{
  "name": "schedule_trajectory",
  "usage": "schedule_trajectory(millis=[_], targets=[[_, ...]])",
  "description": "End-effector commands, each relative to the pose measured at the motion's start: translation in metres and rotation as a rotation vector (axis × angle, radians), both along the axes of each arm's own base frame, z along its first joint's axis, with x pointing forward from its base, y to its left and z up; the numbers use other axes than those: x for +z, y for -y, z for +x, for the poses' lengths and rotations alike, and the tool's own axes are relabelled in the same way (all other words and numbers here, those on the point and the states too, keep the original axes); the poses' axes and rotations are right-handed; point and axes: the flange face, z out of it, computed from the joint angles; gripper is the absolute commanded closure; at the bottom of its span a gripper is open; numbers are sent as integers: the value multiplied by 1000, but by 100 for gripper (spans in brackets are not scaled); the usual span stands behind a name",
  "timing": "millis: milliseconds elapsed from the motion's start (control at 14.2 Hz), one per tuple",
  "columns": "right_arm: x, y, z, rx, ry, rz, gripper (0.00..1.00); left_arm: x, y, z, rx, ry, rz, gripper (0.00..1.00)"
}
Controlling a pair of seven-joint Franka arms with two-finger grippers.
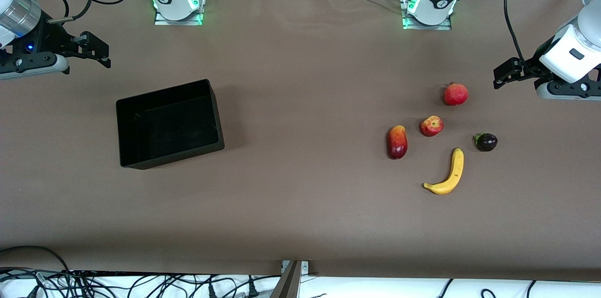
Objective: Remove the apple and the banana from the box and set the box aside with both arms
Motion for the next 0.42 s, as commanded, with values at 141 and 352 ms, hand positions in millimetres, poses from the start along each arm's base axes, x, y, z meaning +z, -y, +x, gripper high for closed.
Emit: schedule_trajectory(millis=[141, 352], targets=[[4, 1, 2, -12, 7, -7, 0, 8, 4, 5, 4, 0, -4, 0], [7, 2, 3, -10, 12, -7, 0, 8, 5, 5, 1, 0, -4, 0]])
